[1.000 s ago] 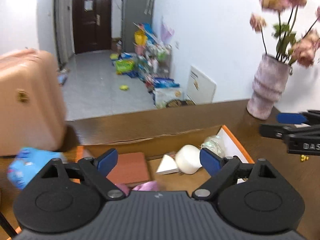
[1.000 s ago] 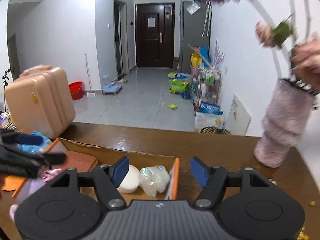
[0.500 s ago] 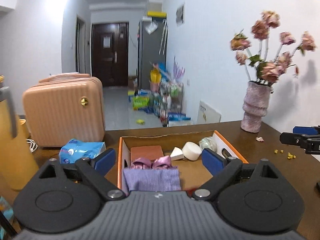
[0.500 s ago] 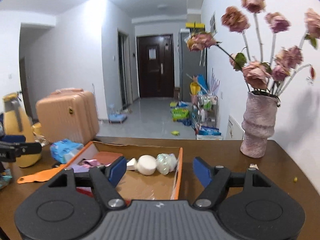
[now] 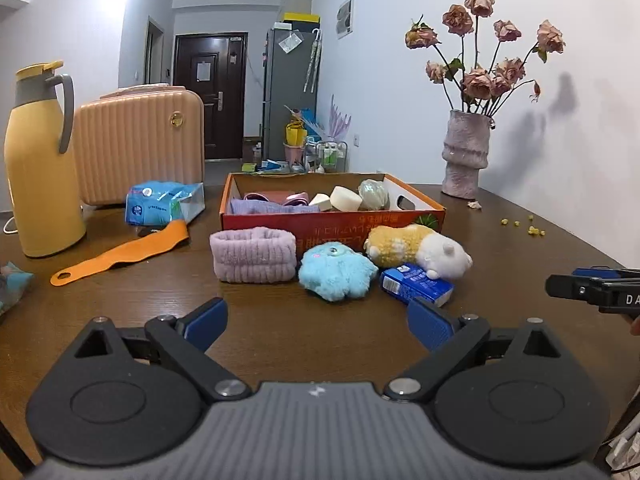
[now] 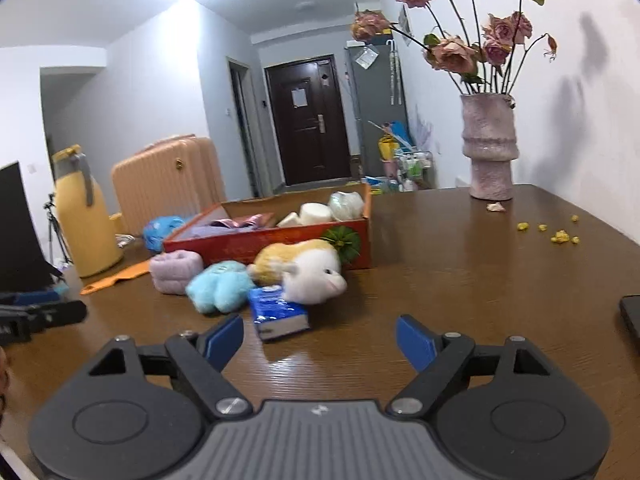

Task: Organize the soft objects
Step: 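Withdraw both open grippers from the box back over the table, then grasp the white-and-yellow sheep plush with the right gripper and lift it, then close the left gripper on the sheep plush's white head beside the right gripper, then carry the sheep plush into the box and open both grippers, then withdraw both open grippers from the box toward the blue fluffy plush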

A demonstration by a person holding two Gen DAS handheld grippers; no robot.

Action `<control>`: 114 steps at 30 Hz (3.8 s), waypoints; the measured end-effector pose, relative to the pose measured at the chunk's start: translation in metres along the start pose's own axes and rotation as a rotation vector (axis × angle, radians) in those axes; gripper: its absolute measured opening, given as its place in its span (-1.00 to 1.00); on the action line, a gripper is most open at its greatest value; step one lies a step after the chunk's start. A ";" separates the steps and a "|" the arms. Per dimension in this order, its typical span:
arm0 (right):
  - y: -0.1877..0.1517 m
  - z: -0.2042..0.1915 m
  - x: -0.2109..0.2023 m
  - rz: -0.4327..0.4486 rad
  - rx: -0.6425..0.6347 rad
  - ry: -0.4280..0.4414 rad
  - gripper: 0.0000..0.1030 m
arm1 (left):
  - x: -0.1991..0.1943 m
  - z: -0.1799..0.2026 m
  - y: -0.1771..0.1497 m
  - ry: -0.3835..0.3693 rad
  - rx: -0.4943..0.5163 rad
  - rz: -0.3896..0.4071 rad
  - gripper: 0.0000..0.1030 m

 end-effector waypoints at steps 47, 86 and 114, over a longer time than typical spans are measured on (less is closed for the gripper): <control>-0.028 -0.113 -0.032 0.025 -0.073 0.293 0.15 | 0.013 -0.001 -0.017 -0.022 -0.048 -0.052 0.90; 0.151 0.027 0.192 0.045 0.078 0.182 -0.33 | 0.239 0.052 0.123 -0.365 -0.378 -0.219 -0.15; 0.159 0.004 0.150 0.002 -0.214 0.024 0.53 | 0.146 -0.010 0.147 0.027 -0.004 0.023 0.53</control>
Point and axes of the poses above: each gripper's, at about its wrist camera, not at the fingertips, and x roughly the way its jaws point, z to its right, y to its top, the point moved 8 cm from there along x, roughly the way its jaws point, and after that the axes turned 11 degrees about -x, right-handed, at the moved point
